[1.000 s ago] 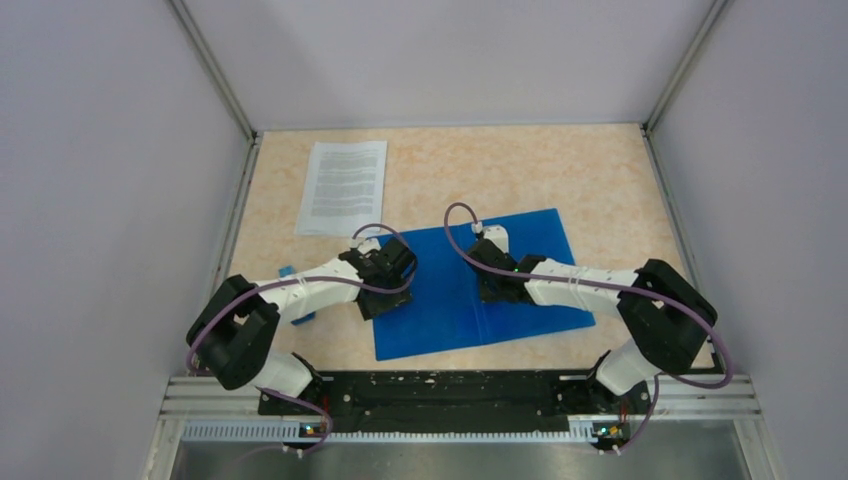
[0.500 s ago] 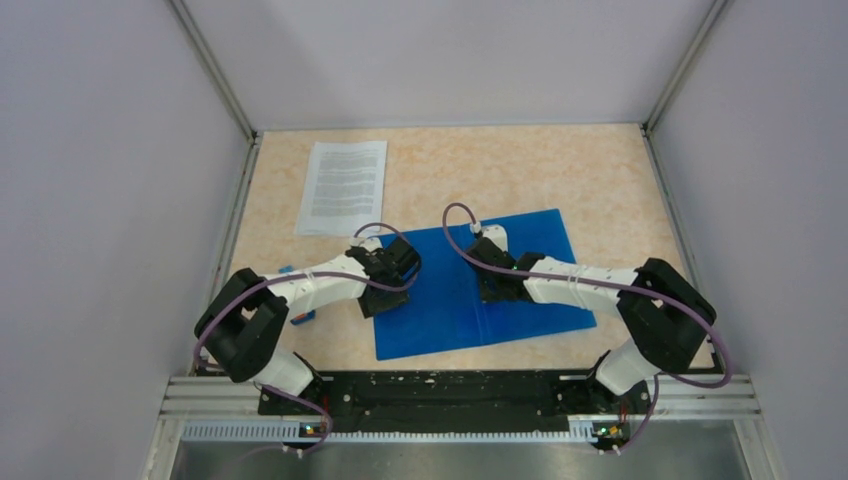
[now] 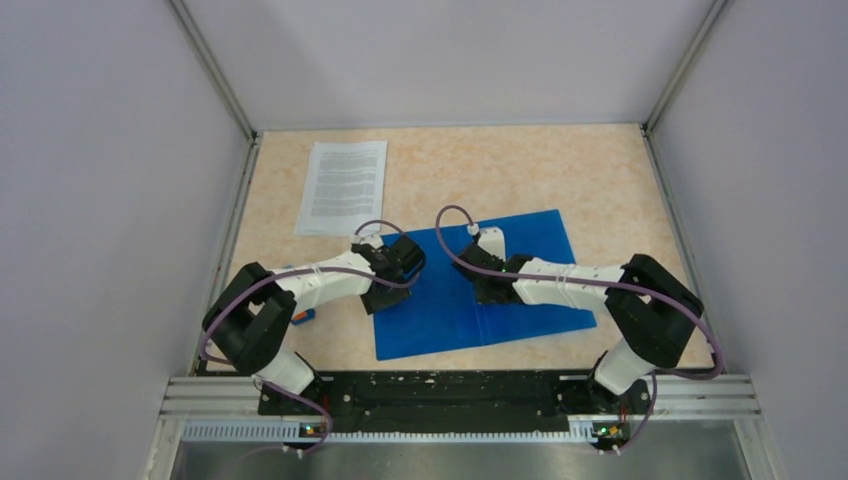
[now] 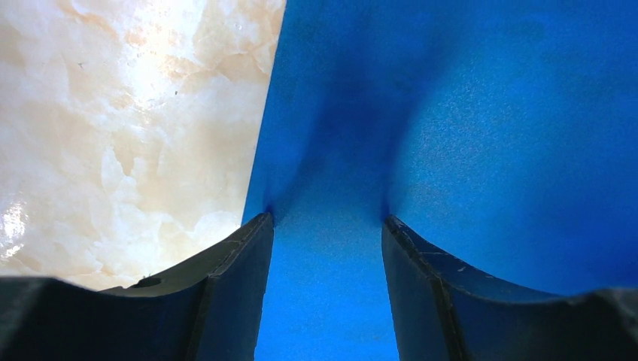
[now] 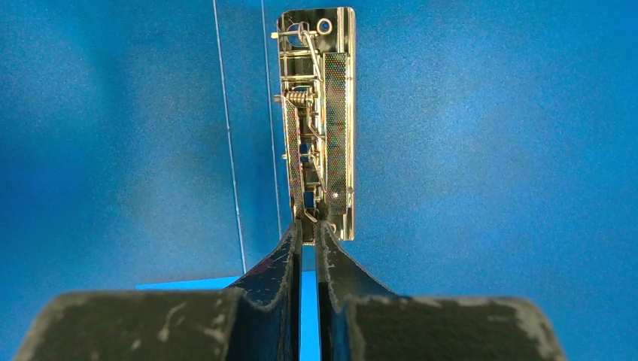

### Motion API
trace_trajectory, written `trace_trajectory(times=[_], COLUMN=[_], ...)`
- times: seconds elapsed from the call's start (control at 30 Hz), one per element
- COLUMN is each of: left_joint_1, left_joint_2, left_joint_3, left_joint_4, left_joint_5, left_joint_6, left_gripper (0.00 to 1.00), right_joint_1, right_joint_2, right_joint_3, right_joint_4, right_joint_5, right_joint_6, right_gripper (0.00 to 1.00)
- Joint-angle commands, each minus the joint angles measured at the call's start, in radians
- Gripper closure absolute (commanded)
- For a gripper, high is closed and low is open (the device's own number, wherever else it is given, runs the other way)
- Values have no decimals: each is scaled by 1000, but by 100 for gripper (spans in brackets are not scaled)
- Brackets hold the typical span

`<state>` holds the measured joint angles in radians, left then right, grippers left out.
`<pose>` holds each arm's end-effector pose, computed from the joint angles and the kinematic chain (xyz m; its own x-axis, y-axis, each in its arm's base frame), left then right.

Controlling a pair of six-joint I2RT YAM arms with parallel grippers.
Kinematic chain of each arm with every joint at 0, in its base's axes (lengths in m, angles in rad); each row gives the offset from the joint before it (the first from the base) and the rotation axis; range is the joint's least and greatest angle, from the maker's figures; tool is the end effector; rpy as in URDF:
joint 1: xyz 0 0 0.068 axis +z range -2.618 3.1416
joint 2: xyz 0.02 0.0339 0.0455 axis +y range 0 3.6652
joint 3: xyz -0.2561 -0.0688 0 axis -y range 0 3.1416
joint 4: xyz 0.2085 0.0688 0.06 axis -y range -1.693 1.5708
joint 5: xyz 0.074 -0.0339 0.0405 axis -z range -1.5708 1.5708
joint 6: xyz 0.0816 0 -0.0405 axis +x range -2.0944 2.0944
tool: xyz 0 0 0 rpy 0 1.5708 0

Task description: Put the files into the folder

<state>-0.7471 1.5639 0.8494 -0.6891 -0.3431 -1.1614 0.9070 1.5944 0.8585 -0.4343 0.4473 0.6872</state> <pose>0.1948 -0.1431 0.1296 -0.8373 -0.4020 -0.3705 -0.4253 0.9048 -0.0206 0.1993 0.1975 0.1382 -0.8232 -0.1240 -0.5541 -0.1087 0.9922 -0.0605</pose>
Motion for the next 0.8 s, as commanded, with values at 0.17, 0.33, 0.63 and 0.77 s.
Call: trace_trajectory(times=[0.17, 0.33, 0.63, 0.77], left_joint_1=[7, 25, 42, 46], left_joint_2=[141, 164, 165, 163], left_joint_3=[-71, -92, -118, -120], left_joint_4=[7, 31, 53, 56], left_joint_5=[-4, 17, 29, 31], left_joint_6=[-29, -14, -8, -9], left_gripper=[39, 39, 41, 41], right_joint_1=[-4, -7, -32, -47], right_joint_2=[62, 52, 33, 13], right_joint_3=[-79, -82, -93, -102], right_joint_4=[-204, -211, -211, -207], right_joint_5=[128, 134, 123, 110], right_joint_6=[62, 66, 59, 55], right_gripper=[100, 100, 100, 100])
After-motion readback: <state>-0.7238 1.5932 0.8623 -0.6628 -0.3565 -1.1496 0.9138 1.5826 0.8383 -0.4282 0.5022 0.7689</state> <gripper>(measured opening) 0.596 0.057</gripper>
